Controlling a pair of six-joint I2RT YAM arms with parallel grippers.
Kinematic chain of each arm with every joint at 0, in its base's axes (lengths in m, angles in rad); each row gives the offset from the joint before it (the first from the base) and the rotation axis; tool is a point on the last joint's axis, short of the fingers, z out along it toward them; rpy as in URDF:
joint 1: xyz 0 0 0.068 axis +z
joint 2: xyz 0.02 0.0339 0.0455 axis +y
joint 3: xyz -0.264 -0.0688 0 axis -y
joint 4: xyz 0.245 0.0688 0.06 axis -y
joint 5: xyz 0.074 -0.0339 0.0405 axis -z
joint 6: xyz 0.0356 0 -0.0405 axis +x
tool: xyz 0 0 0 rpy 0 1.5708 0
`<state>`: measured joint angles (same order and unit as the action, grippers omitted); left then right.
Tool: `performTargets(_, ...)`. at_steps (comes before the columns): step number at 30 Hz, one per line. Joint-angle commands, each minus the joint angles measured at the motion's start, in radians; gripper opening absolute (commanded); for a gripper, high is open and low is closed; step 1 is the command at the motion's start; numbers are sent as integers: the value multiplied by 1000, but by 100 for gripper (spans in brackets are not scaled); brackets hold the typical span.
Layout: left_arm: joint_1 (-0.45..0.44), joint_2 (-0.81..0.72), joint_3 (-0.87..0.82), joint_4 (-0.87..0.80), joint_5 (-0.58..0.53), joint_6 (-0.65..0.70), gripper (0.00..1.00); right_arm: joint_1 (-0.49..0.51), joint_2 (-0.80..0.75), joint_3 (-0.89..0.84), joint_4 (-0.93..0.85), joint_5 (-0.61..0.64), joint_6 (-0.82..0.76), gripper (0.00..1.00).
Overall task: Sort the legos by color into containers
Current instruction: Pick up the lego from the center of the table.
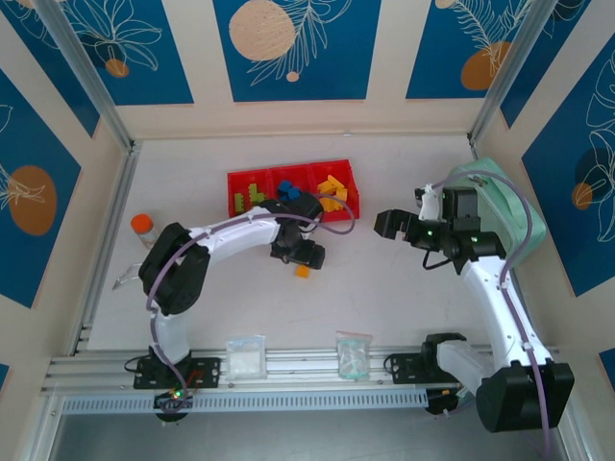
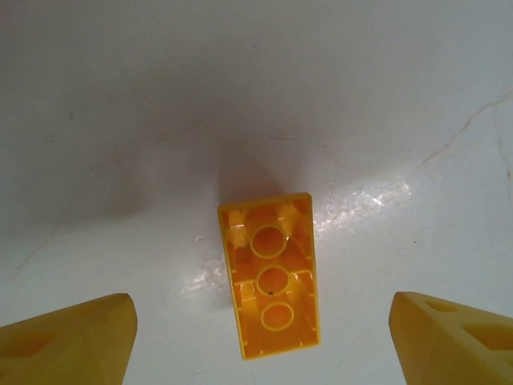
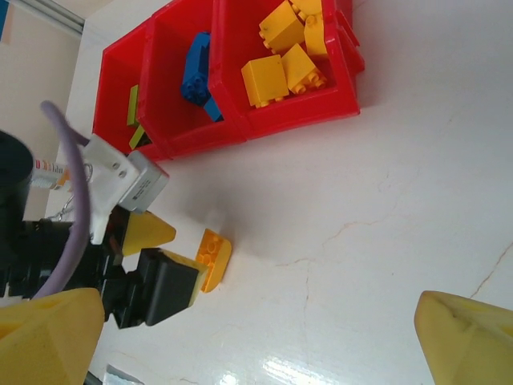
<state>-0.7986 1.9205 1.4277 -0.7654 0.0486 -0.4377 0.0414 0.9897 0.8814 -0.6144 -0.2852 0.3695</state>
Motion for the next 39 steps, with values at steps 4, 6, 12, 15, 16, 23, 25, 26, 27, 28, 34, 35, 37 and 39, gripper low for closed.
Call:
performTargets(4,-14,67,62,-62,-16,-18,78,-8,-119,-60,-4,-32,21,99)
performTargets(6,-16,87,75,-68,-7,-21,75,-8,-143,-71,-6,-34,25,99)
performTargets(12,-27,143,109,-85,-5,-34,65,-13,-195,-125,-11,-58,45,99)
performTargets(15,-31,174,127,-110,-24,-40,58,-36,-202,-141,-20,-102,55,99)
performTargets(16,-31,182,128,-115,-28,-43,55,-42,-208,-146,-24,-108,58,99)
performTargets(23,-31,202,122,-106,-38,-63,38,-57,-257,-178,-33,-117,61,99)
performTargets(25,-32,207,122,-103,-39,-71,35,-58,-265,-183,-36,-118,62,99)
performTargets(26,-31,211,122,-100,-37,-73,34,-58,-267,-185,-37,-116,61,99)
performTargets(27,-32,213,122,-98,-34,-75,33,-59,-271,-185,-40,-111,60,99)
performTargets(28,-31,216,122,-95,-30,-78,31,-60,-274,-185,-42,-106,59,99)
performTargets(34,-37,204,113,-75,-22,-91,19,-61,-308,-190,-46,-65,60,99)
performTargets(35,-39,194,109,-66,-23,-93,18,-60,-315,-196,-42,-59,62,99)
performTargets(37,-42,165,94,-36,-29,-98,17,-60,-320,-209,-28,-55,72,99)
performTargets(39,-44,127,76,3,-37,-107,16,-60,-317,-216,-21,-52,77,99)
